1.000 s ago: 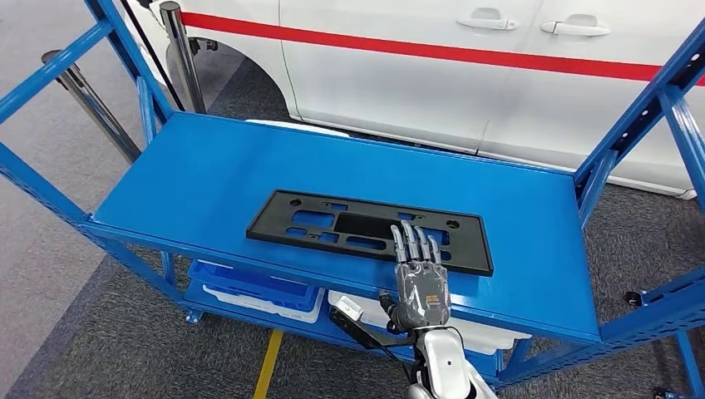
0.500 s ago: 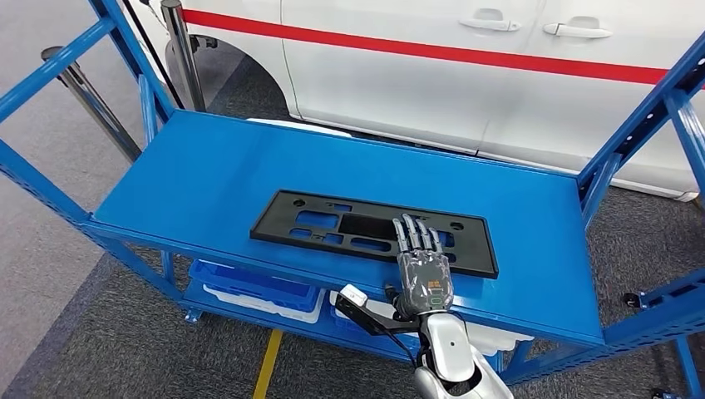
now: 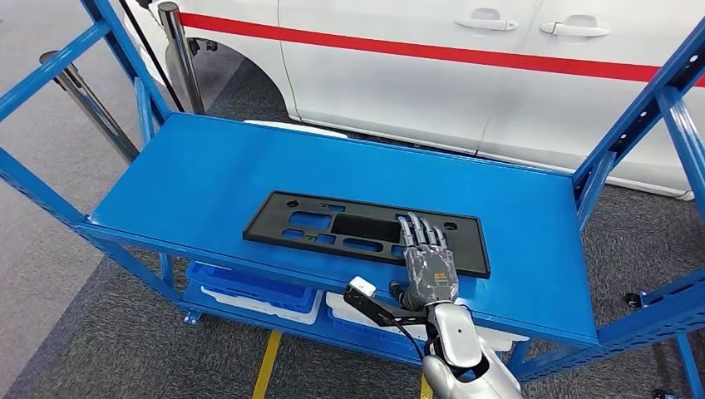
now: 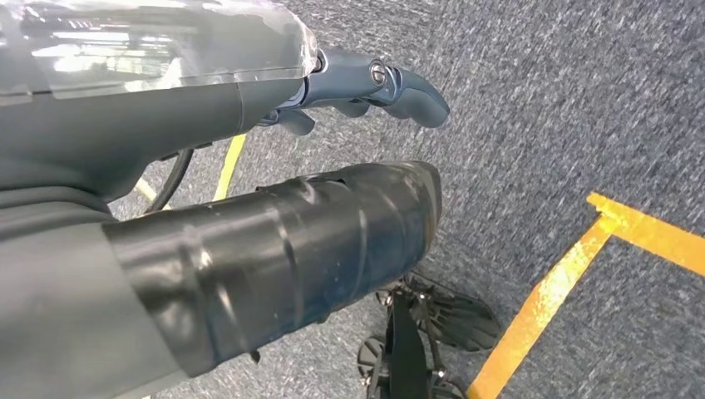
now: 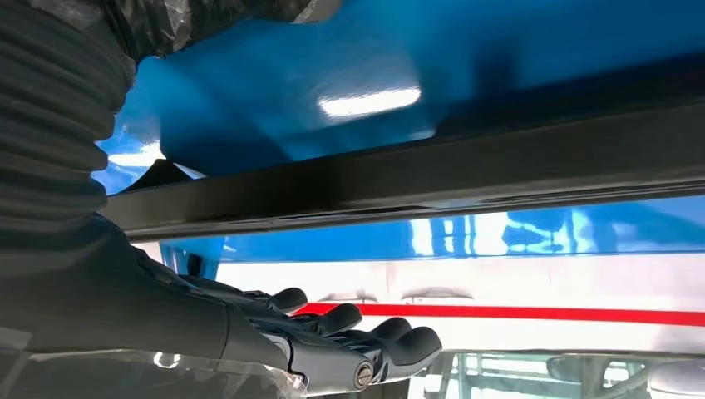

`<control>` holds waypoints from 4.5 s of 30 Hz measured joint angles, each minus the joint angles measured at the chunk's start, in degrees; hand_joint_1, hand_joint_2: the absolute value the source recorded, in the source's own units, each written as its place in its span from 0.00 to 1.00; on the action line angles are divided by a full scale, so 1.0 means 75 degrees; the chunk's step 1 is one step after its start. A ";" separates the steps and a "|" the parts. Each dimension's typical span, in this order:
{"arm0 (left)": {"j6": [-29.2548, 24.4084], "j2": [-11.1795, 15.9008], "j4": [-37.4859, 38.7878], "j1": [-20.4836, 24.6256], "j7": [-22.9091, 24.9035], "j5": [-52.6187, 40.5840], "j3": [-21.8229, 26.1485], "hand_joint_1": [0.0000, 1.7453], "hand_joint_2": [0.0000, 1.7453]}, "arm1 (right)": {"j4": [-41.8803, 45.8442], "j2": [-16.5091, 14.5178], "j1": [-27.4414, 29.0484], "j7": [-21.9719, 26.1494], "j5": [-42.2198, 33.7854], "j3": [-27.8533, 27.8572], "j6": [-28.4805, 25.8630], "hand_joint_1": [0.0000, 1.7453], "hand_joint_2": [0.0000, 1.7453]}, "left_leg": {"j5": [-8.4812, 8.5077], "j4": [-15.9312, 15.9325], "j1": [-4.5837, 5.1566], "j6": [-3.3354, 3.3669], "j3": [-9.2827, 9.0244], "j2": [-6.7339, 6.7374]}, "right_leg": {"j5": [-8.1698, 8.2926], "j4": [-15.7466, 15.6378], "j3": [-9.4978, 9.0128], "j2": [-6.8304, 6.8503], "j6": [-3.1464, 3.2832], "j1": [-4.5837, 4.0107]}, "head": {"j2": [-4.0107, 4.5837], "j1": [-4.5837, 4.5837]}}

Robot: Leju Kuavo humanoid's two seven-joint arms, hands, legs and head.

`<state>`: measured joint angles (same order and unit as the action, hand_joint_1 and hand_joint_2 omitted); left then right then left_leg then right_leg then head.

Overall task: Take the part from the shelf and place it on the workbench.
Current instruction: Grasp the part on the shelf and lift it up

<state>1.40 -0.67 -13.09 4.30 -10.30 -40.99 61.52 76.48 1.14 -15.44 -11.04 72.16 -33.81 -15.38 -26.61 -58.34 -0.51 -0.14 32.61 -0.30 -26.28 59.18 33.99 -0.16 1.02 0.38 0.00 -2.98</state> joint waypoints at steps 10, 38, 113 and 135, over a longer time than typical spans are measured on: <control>0.0002 0.0014 0.0000 -0.0013 -0.0012 -0.0014 0.0029 0.00 0.00 | -0.0304 0.0041 -0.0238 0.0001 -0.0102 0.0003 0.0091 0.00 1.00 | -0.0111 -0.0625 -0.0008 -0.0032 0.0279 0.0008 | 0.0012 -0.0029 -0.0049 0.0006 0.0115 -0.0042 | 0.0000 0.0004; 0.0008 0.0015 0.0003 -0.0028 -0.0017 -0.0017 0.0044 0.00 0.00 | -0.0555 0.0093 -0.0431 0.0008 -0.0122 0.0017 0.0087 0.71 1.00 | -0.0818 -0.1952 -0.0054 -0.0160 0.0844 0.0010 | 0.0011 0.0016 0.0005 0.0017 0.0116 0.0026 | 0.0000 0.0007; -0.0869 -0.0278 0.0017 0.0001 0.0060 -0.0315 0.0629 0.00 1.00 | 0.0758 0.0930 0.2184 0.0317 0.2192 0.1888 -0.2079 1.00 1.00 | -0.0048 0.0032 -0.0046 0.0283 -0.0168 0.0009 | -0.1082 0.2057 0.0768 0.0038 -0.0317 0.0049 | 0.0000 0.0007; -0.0780 -0.0421 0.0023 0.0087 0.0107 -0.0911 0.0476 0.00 1.00 | 0.1859 0.0897 0.2743 0.0144 0.2376 0.1761 -0.3150 1.00 1.00 | -0.0622 0.0188 0.0077 0.0110 -0.0832 -0.0006 | 0.0586 0.0033 0.0522 0.0058 -0.0042 -0.0023 | 0.0000 0.0017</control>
<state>-4.45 -3.83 -12.92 4.96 -9.50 -47.82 65.09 90.43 7.87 5.13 -9.96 89.98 -20.60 -39.00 -31.27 -56.93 0.07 0.69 26.37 -0.34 -21.89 59.43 37.90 0.28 0.71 0.21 0.00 -2.85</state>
